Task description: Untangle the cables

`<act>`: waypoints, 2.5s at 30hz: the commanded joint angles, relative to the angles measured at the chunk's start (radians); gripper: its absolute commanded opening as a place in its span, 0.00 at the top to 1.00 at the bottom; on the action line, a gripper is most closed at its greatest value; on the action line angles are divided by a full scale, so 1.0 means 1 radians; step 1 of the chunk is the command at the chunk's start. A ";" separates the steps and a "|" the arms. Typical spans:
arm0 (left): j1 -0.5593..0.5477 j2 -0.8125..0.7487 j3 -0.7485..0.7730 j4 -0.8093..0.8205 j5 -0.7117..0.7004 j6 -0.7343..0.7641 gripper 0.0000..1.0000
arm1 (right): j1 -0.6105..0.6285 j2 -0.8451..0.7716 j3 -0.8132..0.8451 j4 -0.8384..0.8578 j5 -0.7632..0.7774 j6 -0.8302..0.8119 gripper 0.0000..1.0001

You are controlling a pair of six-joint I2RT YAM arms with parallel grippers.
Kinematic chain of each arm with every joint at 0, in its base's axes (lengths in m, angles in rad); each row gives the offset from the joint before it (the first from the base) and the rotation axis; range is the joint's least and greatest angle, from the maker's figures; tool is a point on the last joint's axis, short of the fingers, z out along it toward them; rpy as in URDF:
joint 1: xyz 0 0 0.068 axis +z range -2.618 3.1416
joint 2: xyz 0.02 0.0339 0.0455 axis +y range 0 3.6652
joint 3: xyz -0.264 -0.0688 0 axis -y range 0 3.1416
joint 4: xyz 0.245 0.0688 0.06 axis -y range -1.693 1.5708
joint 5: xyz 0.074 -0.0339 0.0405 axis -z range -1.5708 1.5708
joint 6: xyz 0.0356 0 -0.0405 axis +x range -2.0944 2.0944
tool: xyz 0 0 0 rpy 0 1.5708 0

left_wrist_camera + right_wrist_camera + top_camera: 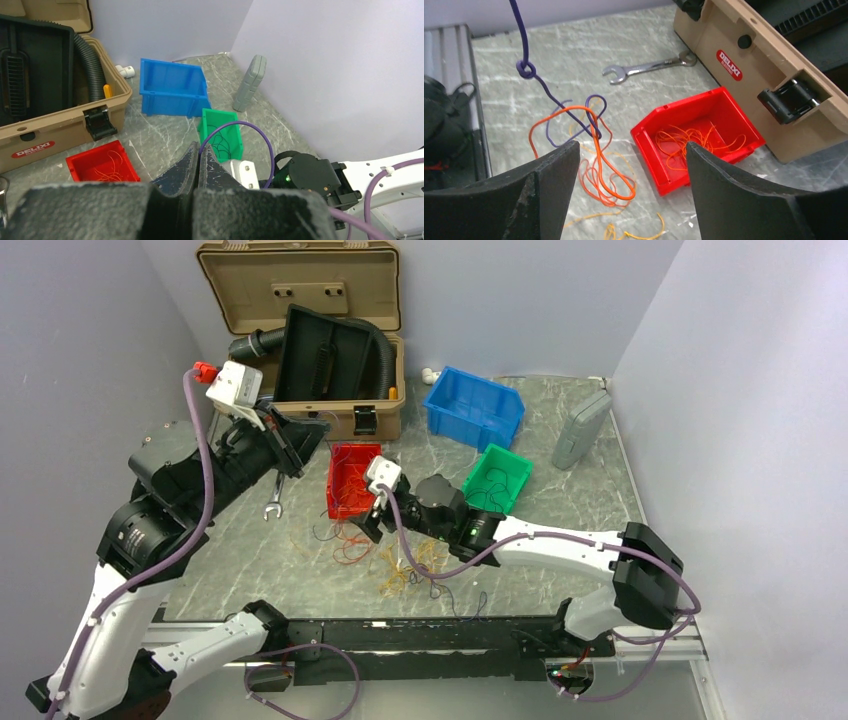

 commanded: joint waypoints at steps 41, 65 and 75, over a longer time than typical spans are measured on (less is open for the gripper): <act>0.002 -0.027 0.031 -0.197 -0.940 -0.059 1.00 | -0.079 -0.956 -0.414 -1.373 0.975 1.544 1.00; 0.005 -0.335 -0.354 0.276 -0.376 0.127 1.00 | -0.087 -1.139 -0.432 -0.749 0.533 0.626 0.24; 0.005 -0.245 -0.270 0.246 -0.127 0.106 1.00 | -0.087 -0.685 -0.350 -0.347 0.068 0.339 0.22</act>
